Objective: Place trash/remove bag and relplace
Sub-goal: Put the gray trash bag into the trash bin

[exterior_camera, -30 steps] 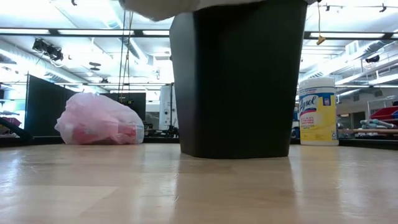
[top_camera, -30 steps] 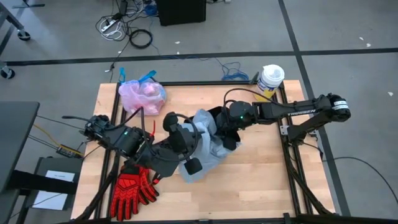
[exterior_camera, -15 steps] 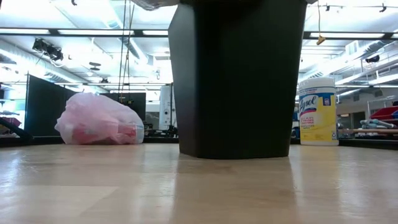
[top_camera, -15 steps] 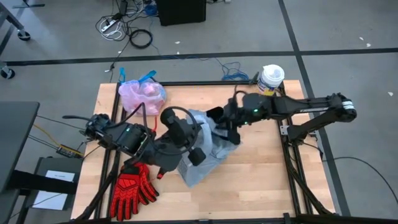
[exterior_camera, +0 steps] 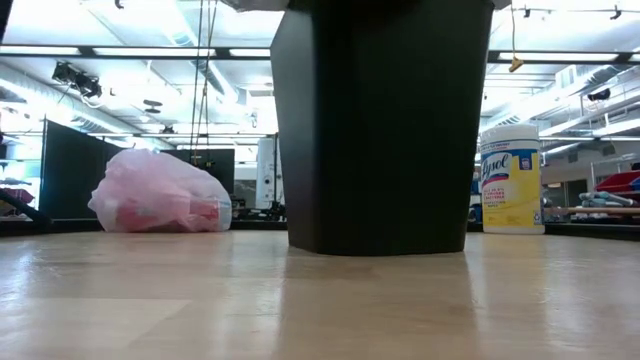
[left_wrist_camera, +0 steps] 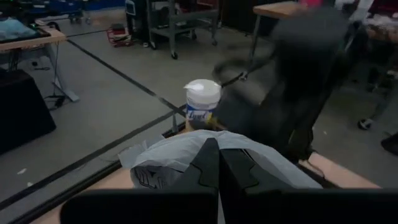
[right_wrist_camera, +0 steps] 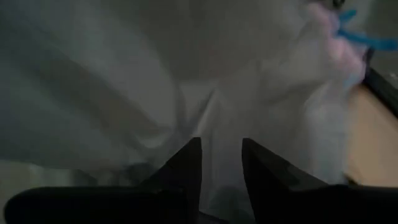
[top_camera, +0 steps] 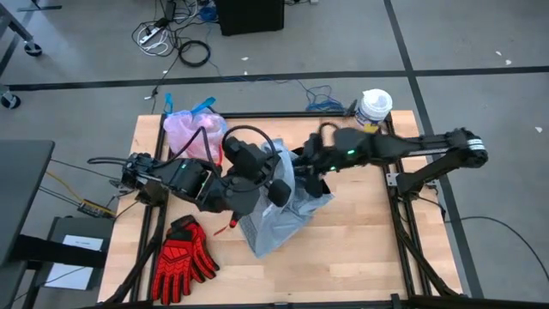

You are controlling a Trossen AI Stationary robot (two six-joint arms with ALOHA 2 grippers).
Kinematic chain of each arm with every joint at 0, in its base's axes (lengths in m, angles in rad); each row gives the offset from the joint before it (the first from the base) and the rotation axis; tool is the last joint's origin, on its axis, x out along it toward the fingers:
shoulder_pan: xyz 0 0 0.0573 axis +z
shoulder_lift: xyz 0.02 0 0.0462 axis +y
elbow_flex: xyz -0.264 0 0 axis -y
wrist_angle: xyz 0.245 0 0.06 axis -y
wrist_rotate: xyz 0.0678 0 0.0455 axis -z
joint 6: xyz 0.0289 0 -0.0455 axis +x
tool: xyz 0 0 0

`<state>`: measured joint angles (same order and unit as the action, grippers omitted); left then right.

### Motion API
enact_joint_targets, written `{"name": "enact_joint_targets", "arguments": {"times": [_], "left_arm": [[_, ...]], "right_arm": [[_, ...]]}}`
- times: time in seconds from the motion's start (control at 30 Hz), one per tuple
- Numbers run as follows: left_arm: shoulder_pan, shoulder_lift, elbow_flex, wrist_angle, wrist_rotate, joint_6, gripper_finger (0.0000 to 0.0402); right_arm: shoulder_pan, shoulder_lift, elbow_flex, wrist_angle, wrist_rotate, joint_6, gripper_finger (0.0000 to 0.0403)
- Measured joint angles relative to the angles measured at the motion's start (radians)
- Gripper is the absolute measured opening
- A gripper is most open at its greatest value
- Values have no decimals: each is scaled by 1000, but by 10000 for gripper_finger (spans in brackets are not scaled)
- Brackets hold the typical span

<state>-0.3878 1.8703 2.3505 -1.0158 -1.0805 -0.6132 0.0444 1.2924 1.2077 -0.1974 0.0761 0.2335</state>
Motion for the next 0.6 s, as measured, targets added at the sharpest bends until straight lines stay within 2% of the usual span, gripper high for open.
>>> {"name": "enact_joint_targets", "arguments": {"times": [0.2, 0.37, 0.6], "left_arm": [[17, 0, 0, 31, 5, 37, 2], [17, 0, 0, 29, 124, 82, 2], [31, 1, 0, 22, 106, 115, 2]], "right_arm": [[0, 144, 0, 13, -19, -25, 103], [0, 225, 0, -36, -123, -3, 103], [0, 234, 1, -108, -150, 9, 103]]}}
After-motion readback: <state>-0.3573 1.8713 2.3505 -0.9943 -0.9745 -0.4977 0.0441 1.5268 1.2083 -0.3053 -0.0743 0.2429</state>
